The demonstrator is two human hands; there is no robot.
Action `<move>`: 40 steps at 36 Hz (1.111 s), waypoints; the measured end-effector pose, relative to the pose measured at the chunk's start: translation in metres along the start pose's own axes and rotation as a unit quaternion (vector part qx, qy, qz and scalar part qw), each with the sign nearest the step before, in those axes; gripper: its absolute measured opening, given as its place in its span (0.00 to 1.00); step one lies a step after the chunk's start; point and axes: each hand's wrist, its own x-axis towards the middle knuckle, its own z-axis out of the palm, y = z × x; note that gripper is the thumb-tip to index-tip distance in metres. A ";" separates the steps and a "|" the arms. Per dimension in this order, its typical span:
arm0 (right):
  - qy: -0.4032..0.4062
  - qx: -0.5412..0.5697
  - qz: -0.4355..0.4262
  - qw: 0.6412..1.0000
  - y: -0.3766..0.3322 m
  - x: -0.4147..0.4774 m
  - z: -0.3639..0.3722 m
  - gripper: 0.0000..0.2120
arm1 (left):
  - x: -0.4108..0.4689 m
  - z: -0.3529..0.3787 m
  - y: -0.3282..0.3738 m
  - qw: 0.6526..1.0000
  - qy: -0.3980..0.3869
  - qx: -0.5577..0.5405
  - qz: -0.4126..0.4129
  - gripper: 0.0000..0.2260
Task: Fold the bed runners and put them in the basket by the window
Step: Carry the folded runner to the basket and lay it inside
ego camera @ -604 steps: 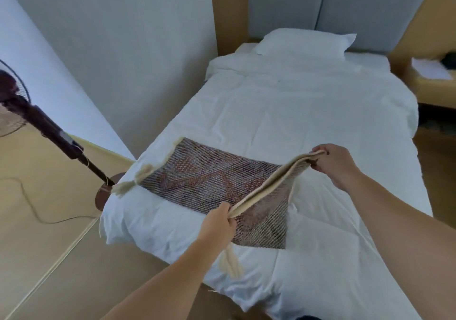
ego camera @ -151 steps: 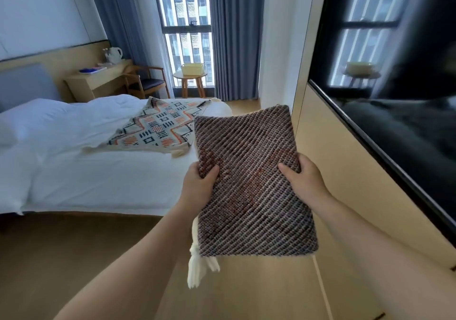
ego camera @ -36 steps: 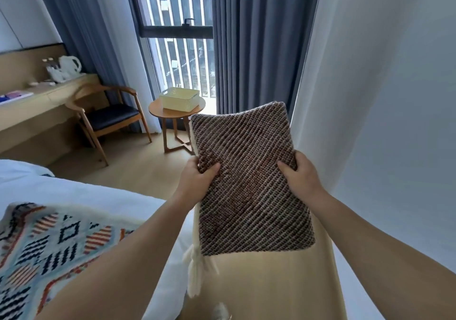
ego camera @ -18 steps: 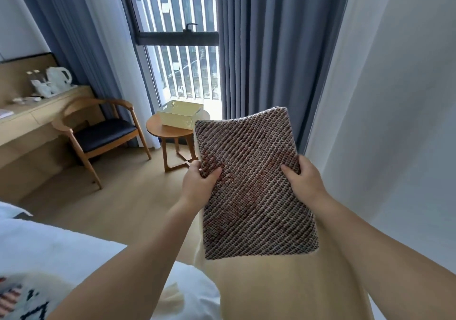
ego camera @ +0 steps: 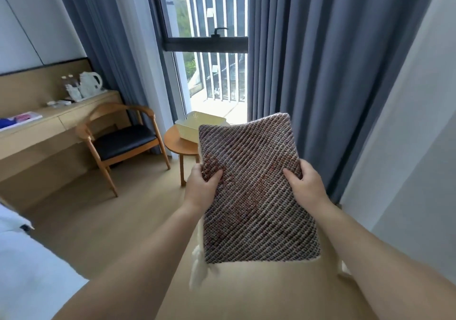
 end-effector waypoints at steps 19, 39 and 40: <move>-0.062 -0.013 0.024 0.998 0.064 0.281 -0.013 0.10 | 0.228 0.128 0.010 0.999 0.039 -0.009 -0.020 0.11; -0.044 -0.033 0.022 0.998 0.048 0.568 0.131 0.10 | 0.557 0.105 -0.028 1.000 -0.010 -0.022 -0.019 0.14; -0.043 -0.030 0.018 0.998 0.047 0.578 0.139 0.10 | 0.569 0.100 -0.029 1.000 -0.006 -0.017 -0.016 0.14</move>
